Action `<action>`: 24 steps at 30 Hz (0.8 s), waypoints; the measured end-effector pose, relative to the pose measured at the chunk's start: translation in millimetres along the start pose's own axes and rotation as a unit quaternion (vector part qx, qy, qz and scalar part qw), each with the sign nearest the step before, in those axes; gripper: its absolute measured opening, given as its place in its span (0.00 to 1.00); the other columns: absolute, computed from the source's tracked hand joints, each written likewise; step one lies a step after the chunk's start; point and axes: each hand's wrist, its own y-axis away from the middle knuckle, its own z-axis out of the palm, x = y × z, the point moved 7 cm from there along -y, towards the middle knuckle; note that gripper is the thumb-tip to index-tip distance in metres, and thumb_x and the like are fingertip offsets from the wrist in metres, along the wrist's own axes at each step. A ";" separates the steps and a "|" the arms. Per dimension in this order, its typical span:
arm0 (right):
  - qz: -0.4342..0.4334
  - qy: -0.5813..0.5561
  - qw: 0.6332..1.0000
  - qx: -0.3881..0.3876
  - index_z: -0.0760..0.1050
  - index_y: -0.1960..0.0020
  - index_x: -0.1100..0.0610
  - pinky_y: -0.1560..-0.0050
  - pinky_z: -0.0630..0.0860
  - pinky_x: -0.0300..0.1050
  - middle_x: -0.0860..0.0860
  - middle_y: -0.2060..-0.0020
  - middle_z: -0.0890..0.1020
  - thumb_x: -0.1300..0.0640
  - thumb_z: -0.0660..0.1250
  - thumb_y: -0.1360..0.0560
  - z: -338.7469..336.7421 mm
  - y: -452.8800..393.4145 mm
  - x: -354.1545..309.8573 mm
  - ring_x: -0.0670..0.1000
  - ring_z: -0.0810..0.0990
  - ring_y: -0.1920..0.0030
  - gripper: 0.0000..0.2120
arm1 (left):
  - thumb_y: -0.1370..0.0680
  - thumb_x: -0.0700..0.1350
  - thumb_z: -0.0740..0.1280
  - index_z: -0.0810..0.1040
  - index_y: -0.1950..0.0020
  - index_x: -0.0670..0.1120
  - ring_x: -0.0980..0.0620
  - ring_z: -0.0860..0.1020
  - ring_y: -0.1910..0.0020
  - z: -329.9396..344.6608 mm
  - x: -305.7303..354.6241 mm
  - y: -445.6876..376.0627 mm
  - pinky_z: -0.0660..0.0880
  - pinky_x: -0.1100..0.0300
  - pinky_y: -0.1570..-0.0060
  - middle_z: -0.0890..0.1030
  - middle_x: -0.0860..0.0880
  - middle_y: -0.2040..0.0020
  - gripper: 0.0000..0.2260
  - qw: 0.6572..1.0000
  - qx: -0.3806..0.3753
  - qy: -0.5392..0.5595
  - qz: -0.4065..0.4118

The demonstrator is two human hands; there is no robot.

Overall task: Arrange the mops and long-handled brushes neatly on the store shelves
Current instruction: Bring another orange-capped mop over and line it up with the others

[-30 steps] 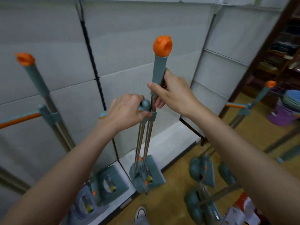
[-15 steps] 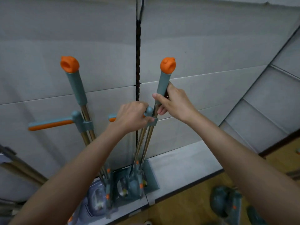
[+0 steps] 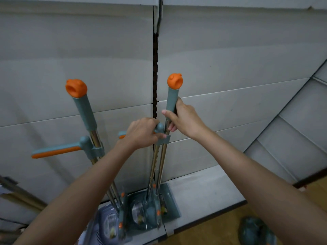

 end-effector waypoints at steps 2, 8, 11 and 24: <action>-0.005 0.004 1.000 -0.001 0.64 0.48 0.57 0.61 0.82 0.47 0.55 0.70 0.80 0.52 0.62 0.22 0.1 -1.2 -1.0 0.52 0.82 0.71 0.10 | 0.28 0.58 0.67 0.69 0.62 0.47 0.49 0.72 0.61 -2.1 -1.4 -1.6 0.63 0.58 0.64 0.73 0.51 0.63 0.16 1.000 -0.009 0.008 -0.006; -0.004 -0.016 1.000 -0.007 0.66 0.46 0.58 0.62 0.83 0.49 0.57 0.65 0.82 0.52 0.65 0.24 0.4 3.0 1.7 0.55 0.83 0.69 0.13 | 0.30 0.59 0.68 0.72 0.54 0.48 0.47 0.77 0.52 2.1 -2.7 -1.2 0.69 0.57 0.59 0.76 0.50 0.56 0.16 0.999 -0.032 -0.007 -0.032; 0.003 -0.030 0.999 -0.017 0.67 0.41 0.58 0.64 0.83 0.46 0.54 0.58 0.80 0.51 0.67 0.26 -5.7 7.4 4.0 0.53 0.83 0.68 0.18 | 0.32 0.58 0.70 0.68 0.50 0.45 0.46 0.73 0.51 -14.8 5.2 1.3 0.68 0.55 0.56 0.73 0.48 0.53 0.22 0.996 0.078 0.022 -0.024; 0.136 0.088 0.984 0.074 0.77 0.49 0.59 0.61 0.76 0.40 0.56 0.58 0.84 0.58 0.64 0.24 -147.6 160.4 97.7 0.52 0.83 0.62 0.07 | 0.29 0.56 0.62 0.71 0.51 0.49 0.54 0.74 0.62 64.4 232.4 23.3 0.75 0.53 0.56 0.74 0.55 0.58 0.13 0.949 -0.039 0.191 0.247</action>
